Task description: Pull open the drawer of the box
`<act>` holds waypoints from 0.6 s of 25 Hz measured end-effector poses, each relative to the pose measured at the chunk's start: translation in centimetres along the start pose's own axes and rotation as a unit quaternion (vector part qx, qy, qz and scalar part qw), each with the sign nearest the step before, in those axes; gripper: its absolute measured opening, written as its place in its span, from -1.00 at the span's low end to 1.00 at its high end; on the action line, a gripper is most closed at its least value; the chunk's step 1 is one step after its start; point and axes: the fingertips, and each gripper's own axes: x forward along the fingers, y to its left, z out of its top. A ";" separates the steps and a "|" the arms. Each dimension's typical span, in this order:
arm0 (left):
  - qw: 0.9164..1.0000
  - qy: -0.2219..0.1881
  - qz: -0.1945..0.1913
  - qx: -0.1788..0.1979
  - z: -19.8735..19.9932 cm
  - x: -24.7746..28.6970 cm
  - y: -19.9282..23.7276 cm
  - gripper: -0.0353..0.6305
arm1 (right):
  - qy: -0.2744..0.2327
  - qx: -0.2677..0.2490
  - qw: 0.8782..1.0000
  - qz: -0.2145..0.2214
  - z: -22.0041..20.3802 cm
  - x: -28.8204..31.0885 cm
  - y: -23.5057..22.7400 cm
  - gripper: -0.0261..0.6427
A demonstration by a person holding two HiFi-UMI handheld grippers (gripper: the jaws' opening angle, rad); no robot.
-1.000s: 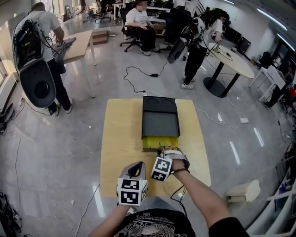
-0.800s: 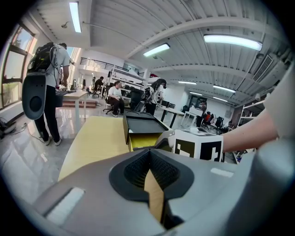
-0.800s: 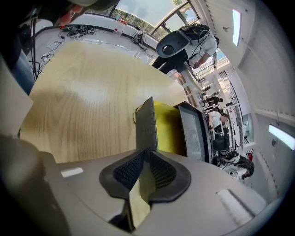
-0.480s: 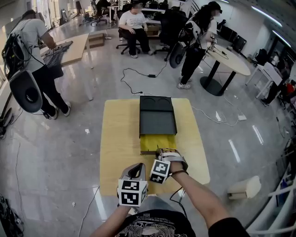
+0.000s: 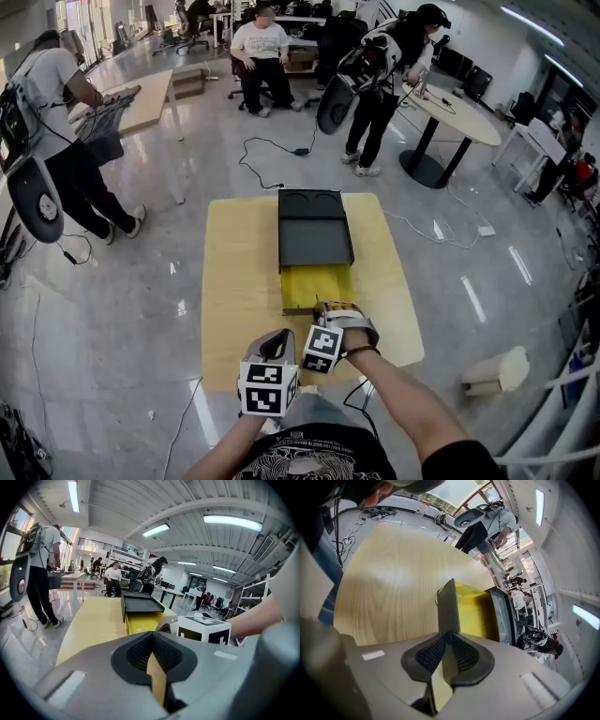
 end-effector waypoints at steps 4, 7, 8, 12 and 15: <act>1.000 0.000 -0.003 0.003 -4.0 -0.9 -4.4 -0.83 | 0.003 0.005 1.000 -0.003 -3.6 -1.4 4.7 -0.77; 1.000 0.001 -0.006 0.006 -5.9 -3.4 -6.1 -0.83 | 0.007 0.008 1.000 -0.004 -4.1 -3.5 7.6 -0.77; 1.000 0.001 -0.007 0.007 -7.7 -4.4 -5.2 -0.83 | 0.008 0.008 1.000 -0.003 -3.0 -3.4 9.5 -0.77; 1.000 0.000 -0.010 0.009 -14.4 -6.6 -1.8 -0.83 | 0.010 0.010 1.000 -0.001 0.6 -1.4 16.3 -0.77; 1.000 0.000 -0.012 0.011 -13.4 -9.4 -5.4 -0.83 | 0.009 0.014 1.000 -0.001 -1.2 -5.7 16.9 -0.77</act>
